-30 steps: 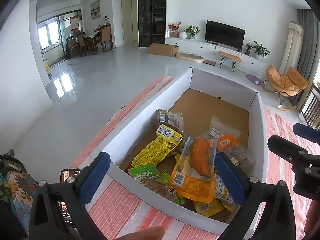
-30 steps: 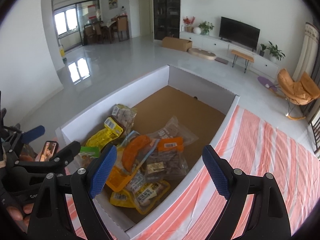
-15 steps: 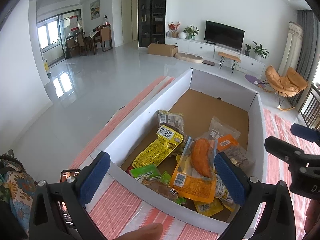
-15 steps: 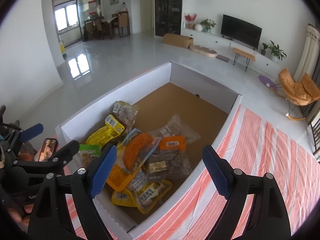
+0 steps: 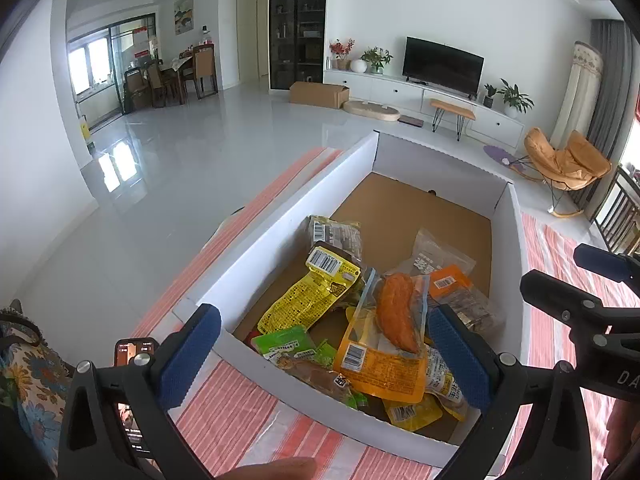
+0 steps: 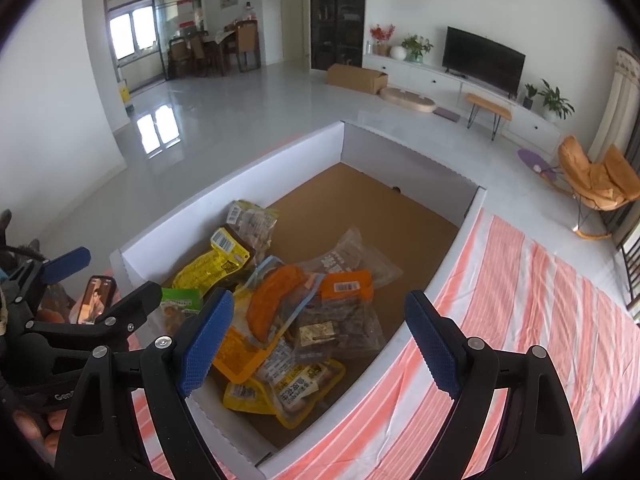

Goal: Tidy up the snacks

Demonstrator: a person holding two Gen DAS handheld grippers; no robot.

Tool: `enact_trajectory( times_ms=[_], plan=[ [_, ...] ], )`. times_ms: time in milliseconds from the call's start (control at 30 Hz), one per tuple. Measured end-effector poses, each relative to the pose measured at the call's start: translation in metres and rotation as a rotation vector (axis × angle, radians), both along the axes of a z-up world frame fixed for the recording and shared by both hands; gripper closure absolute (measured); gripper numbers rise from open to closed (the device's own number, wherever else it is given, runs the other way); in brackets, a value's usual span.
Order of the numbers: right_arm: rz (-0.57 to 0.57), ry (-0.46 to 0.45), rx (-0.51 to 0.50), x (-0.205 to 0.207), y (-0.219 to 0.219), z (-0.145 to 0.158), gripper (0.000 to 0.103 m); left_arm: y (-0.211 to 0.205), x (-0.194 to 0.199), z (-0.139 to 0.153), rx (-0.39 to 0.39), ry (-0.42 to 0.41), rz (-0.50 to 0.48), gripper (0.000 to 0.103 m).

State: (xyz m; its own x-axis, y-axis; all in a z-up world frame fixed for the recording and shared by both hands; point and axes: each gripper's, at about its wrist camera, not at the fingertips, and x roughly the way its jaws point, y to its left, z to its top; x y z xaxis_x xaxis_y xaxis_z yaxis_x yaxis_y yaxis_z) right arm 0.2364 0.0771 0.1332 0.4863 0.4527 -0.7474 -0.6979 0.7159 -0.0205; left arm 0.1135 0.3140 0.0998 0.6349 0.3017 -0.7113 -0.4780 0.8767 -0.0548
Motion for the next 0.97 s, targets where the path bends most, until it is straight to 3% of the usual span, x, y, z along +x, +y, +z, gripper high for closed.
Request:
enact_trajectory(
  times_ms=[133, 333, 967],
  plan=[
    [-0.002, 0.004, -0.001, 0.0013, 0.0012, -0.0008, 0.014, -0.0015, 0.0003, 0.0006, 0.029, -0.002, 0.005, 0.000],
    [-0.005, 0.005, -0.001, 0.0024, 0.0008, -0.0014, 0.014, 0.0027, 0.0007, -0.0025, -0.003, 0.001, 0.016, 0.000],
    [-0.018, 0.014, 0.007, 0.0060, -0.0004, -0.0045, 0.014, -0.0009, -0.0004, -0.0005, 0.032, -0.007, 0.032, 0.000]
  ],
)
